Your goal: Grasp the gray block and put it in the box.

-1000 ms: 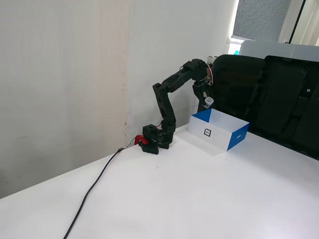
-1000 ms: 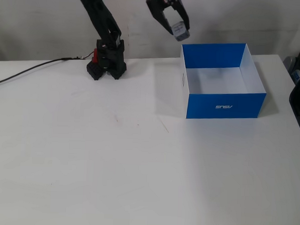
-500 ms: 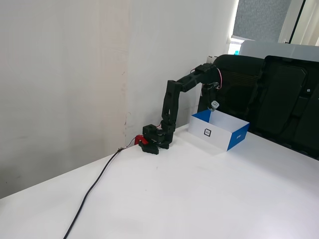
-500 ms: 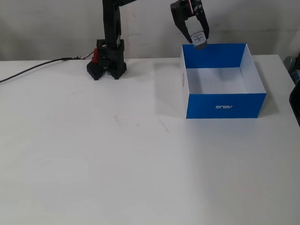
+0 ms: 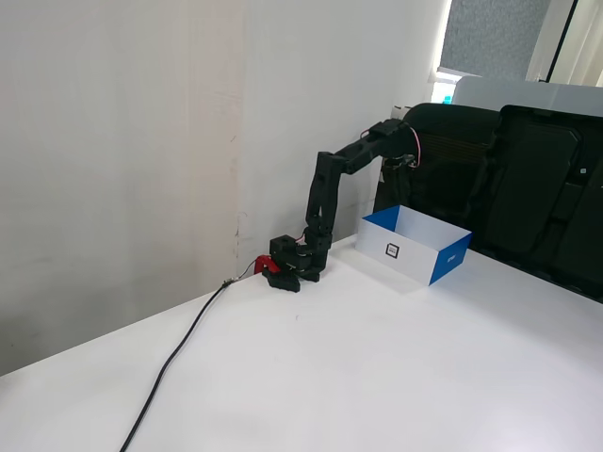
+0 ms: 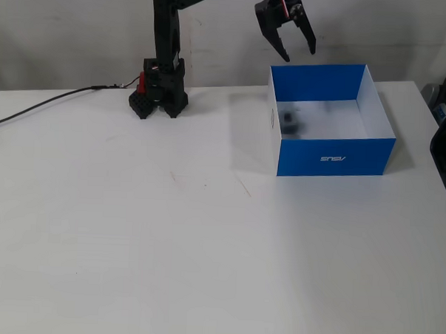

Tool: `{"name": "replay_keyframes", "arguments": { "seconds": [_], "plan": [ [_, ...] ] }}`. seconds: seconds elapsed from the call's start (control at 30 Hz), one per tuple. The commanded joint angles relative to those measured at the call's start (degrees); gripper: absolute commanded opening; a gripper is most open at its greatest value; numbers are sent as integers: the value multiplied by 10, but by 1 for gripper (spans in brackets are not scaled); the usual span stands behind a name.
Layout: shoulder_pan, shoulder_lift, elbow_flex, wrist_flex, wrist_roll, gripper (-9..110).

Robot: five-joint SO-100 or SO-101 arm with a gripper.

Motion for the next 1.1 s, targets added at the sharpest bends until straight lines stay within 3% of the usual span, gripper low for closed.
{"name": "replay_keyframes", "arguments": {
  "seconds": [0.0,0.1,0.2,0.27,0.57,1.07],
  "plan": [
    [-1,3,-59,13,4,20],
    [-8,2,-69,14,1,18],
    [-25,5,-87,18,-2,4],
    [-43,9,-92,20,-3,0],
    [-163,83,-58,27,-4,0],
    [-422,343,220,-18,-104,0]
  ]
}}
